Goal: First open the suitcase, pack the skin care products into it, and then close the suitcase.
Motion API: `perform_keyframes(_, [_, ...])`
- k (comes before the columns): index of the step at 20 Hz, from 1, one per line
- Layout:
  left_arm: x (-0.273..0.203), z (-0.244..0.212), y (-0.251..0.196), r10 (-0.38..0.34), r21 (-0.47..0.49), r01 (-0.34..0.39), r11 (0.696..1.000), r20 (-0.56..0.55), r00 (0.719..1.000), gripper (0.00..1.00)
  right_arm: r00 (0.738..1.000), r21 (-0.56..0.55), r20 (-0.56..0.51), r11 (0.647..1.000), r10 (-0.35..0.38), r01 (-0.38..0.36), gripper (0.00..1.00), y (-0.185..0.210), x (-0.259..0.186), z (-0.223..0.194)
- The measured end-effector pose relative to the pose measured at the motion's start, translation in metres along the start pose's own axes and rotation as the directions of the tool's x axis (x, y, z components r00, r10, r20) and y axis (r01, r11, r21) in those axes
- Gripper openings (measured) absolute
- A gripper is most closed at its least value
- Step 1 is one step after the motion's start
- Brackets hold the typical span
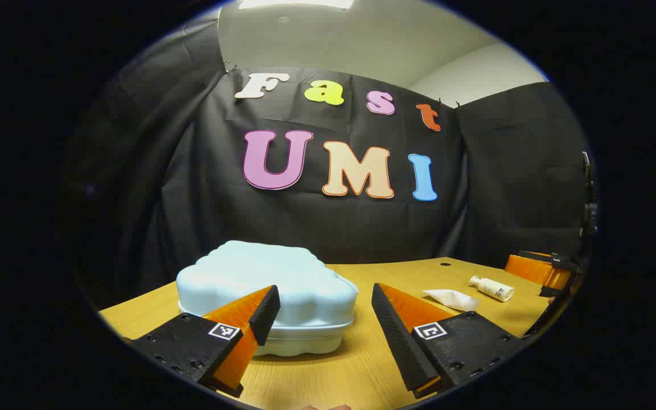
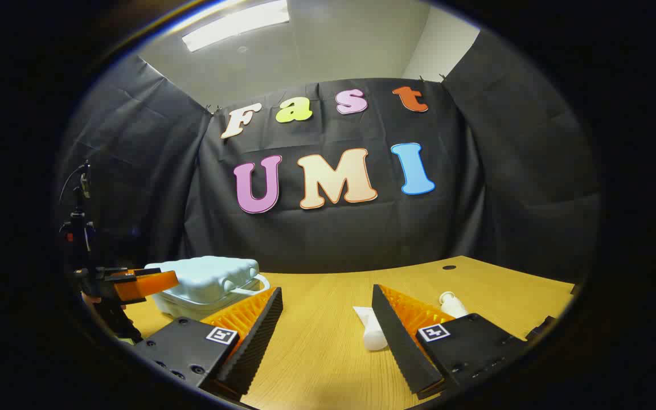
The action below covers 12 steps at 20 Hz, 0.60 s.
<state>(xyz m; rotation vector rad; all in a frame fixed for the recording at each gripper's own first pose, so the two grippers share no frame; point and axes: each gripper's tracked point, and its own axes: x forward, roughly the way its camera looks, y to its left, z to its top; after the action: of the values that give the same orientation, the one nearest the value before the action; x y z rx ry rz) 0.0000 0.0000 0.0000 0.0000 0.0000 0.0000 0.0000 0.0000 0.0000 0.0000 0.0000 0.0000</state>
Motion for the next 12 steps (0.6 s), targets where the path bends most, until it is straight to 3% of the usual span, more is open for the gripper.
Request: perform_keyframes(12, [-0.0021, 0.0026, -0.0022, -0.003, 0.009, 0.003, 1.000, 0.002, 1.000, 0.95, 1.000, -0.008, 0.003, 1.000, 0.014, -0.014, 0.99, 0.0082, -0.0022, 0.0019])
